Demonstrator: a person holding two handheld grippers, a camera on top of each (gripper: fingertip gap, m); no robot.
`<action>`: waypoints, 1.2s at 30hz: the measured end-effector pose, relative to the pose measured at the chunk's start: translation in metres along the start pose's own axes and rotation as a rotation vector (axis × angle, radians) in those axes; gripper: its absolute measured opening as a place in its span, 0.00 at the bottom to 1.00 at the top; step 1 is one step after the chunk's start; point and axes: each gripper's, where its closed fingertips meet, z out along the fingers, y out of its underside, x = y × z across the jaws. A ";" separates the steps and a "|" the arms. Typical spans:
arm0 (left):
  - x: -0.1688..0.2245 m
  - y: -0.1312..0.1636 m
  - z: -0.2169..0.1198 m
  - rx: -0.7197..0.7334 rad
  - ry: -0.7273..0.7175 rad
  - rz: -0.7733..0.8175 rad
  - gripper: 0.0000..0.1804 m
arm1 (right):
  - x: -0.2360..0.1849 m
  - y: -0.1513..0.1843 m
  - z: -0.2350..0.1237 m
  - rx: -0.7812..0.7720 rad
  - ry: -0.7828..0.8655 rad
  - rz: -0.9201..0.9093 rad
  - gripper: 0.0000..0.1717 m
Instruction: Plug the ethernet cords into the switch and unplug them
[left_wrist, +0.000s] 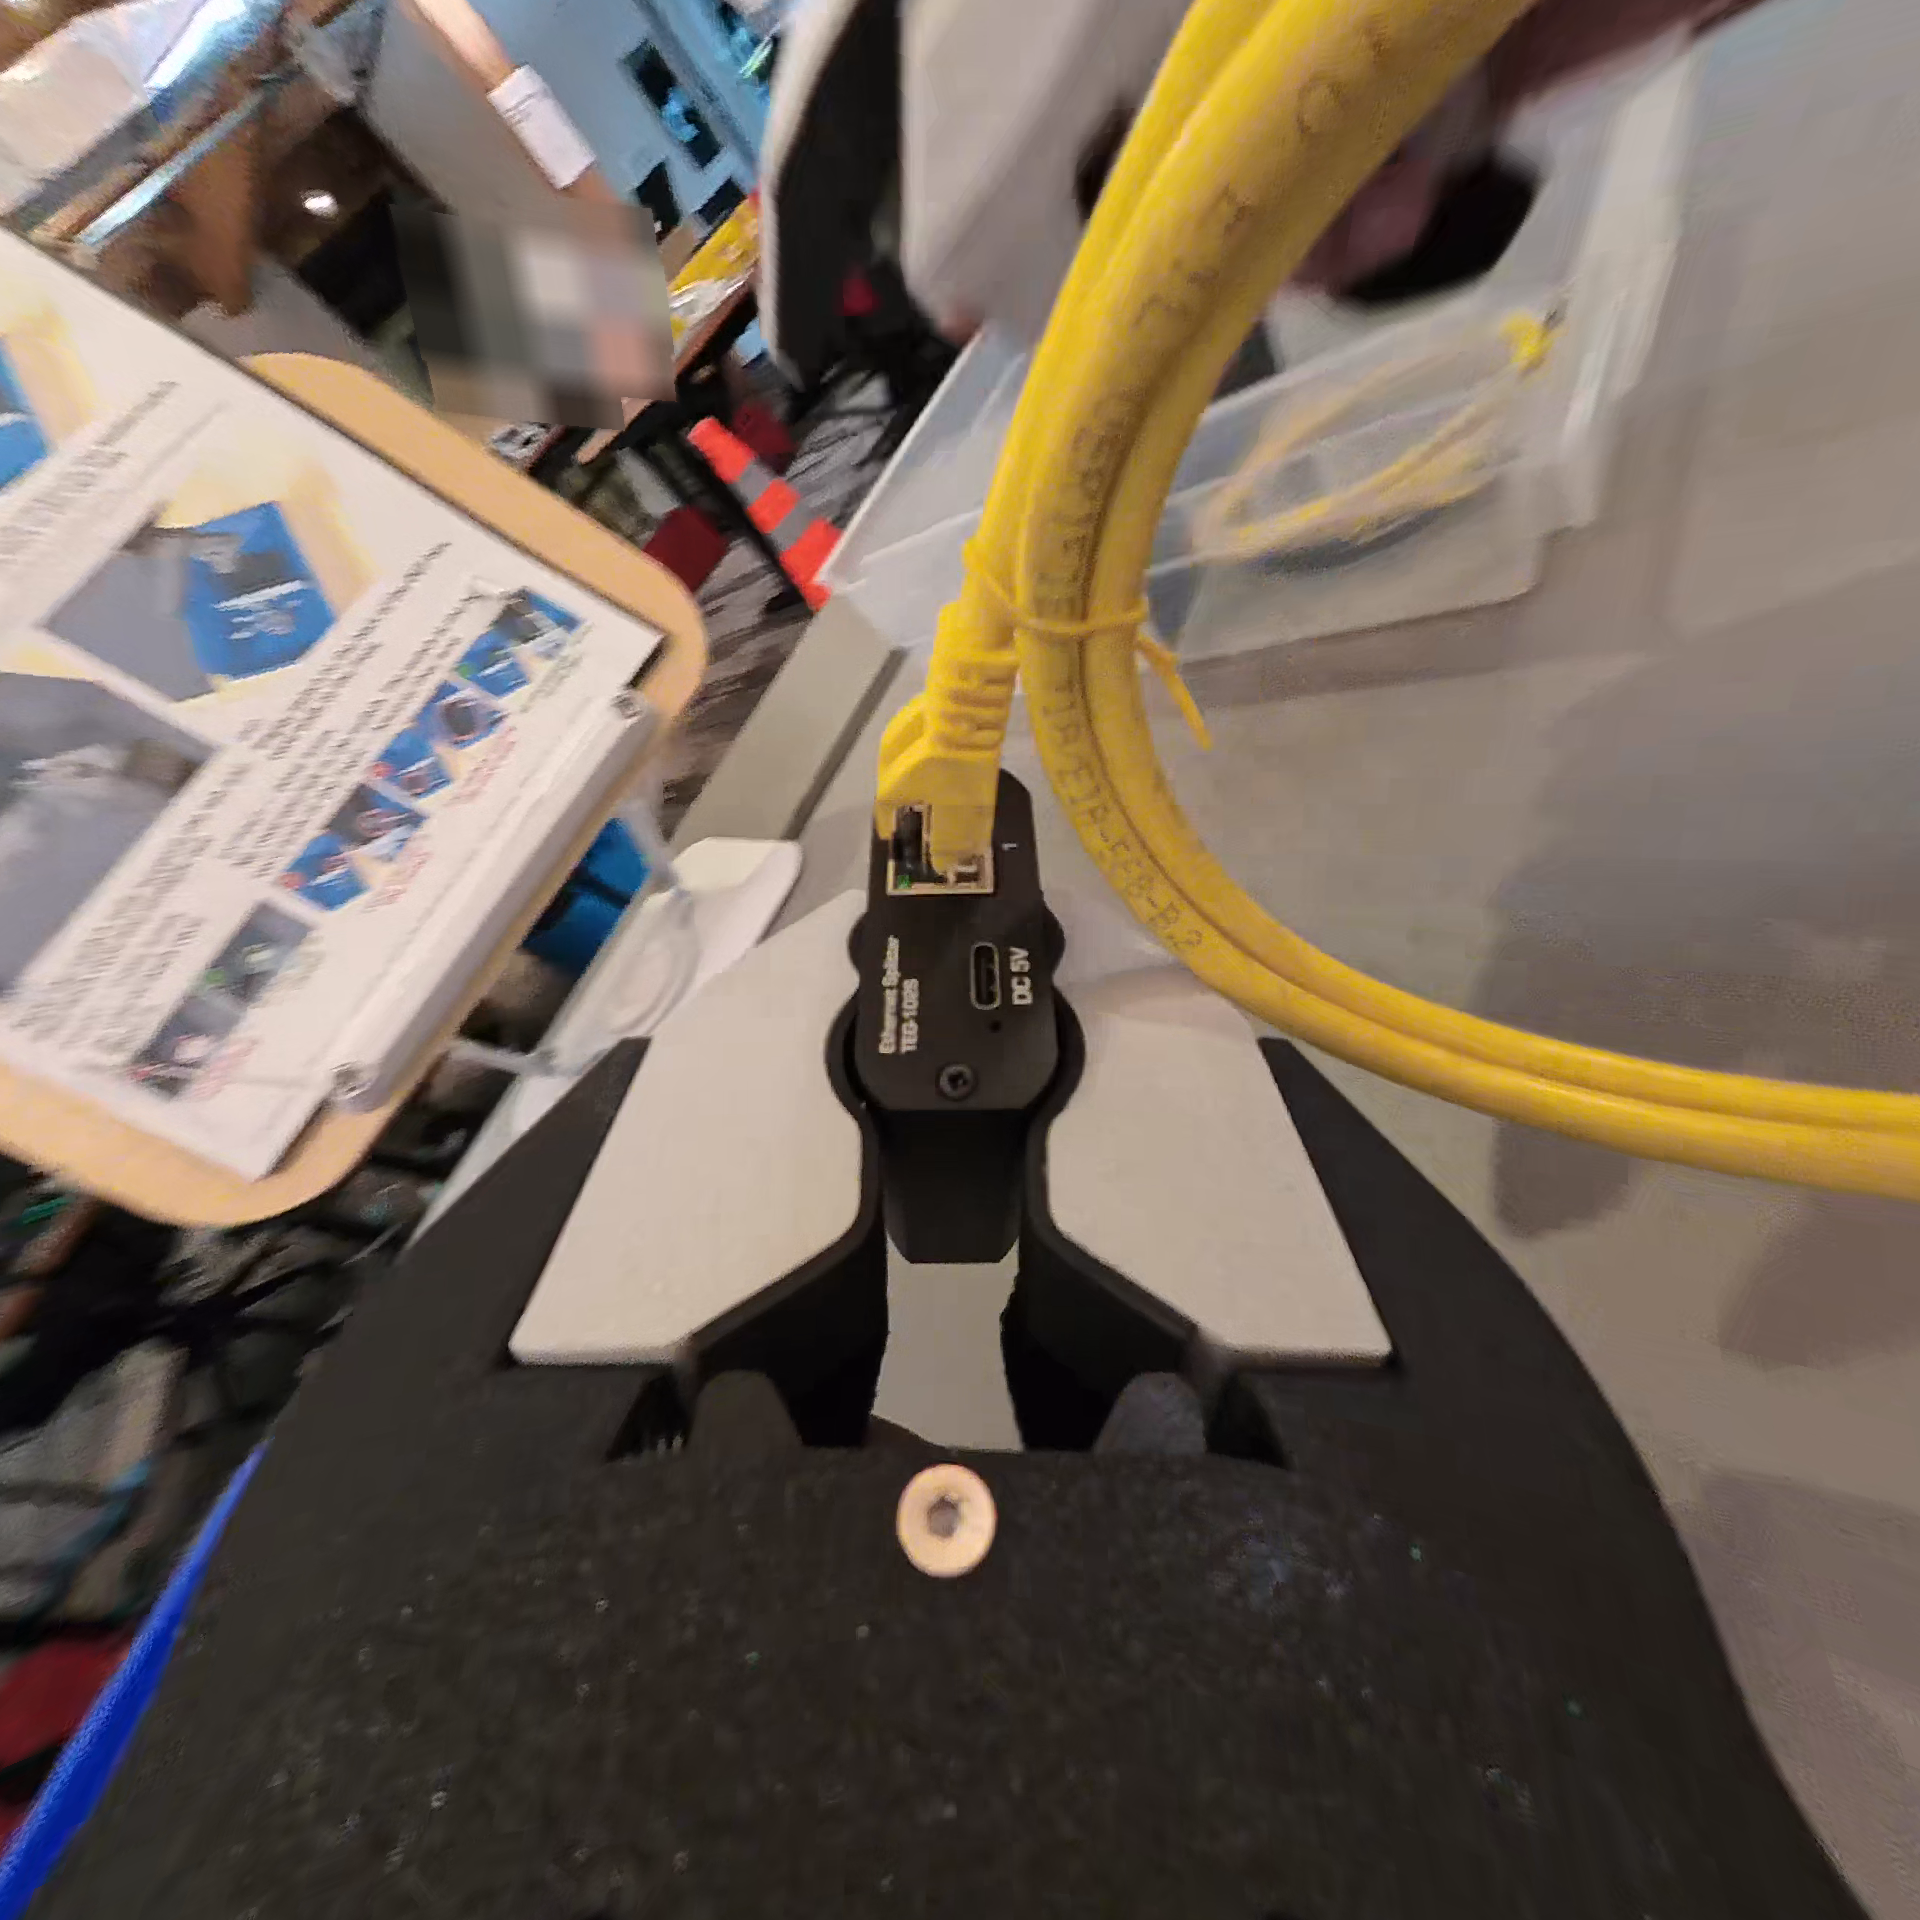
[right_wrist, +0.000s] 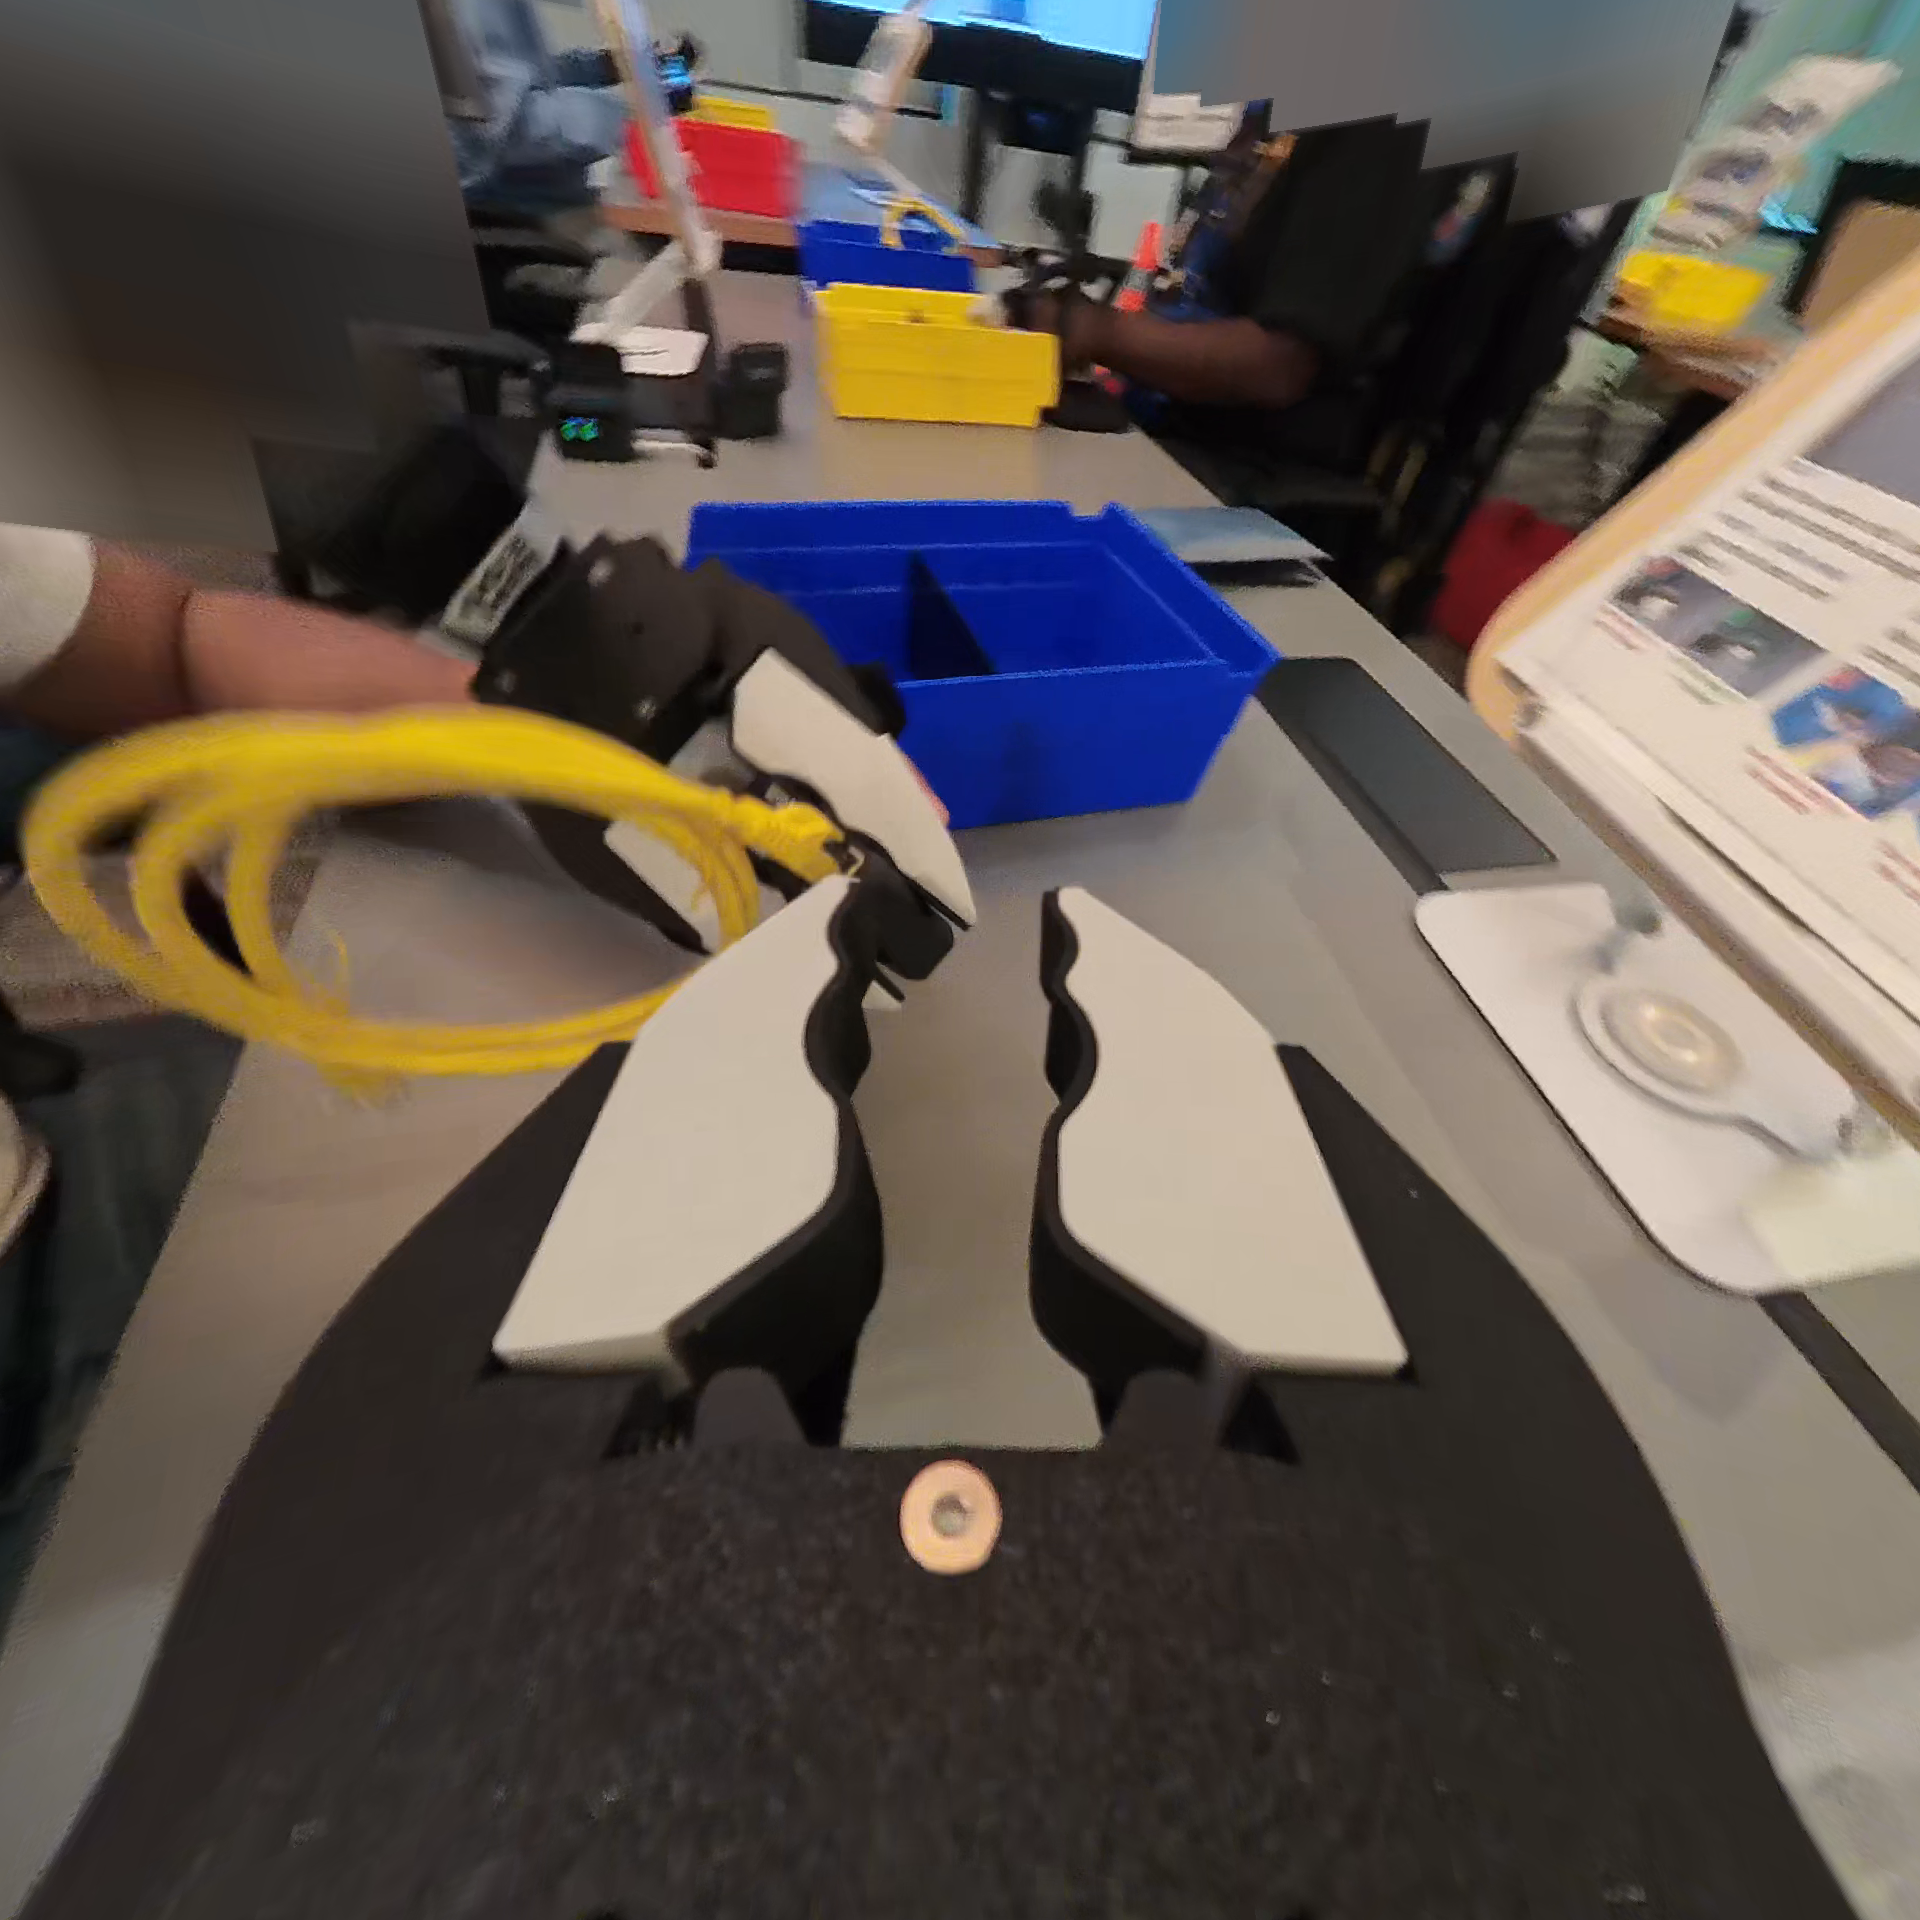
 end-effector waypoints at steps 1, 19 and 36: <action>-0.005 0.005 0.002 -0.035 -0.045 0.033 0.14 | 0.003 -0.007 -0.003 -0.009 0.024 0.049 0.20; -0.032 0.037 0.004 -0.386 -0.407 0.452 0.14 | -0.010 0.046 0.055 -0.515 0.345 0.154 0.19; -0.022 0.041 0.010 -0.436 -0.367 0.427 0.14 | -0.015 0.062 0.056 -0.549 0.330 0.292 0.07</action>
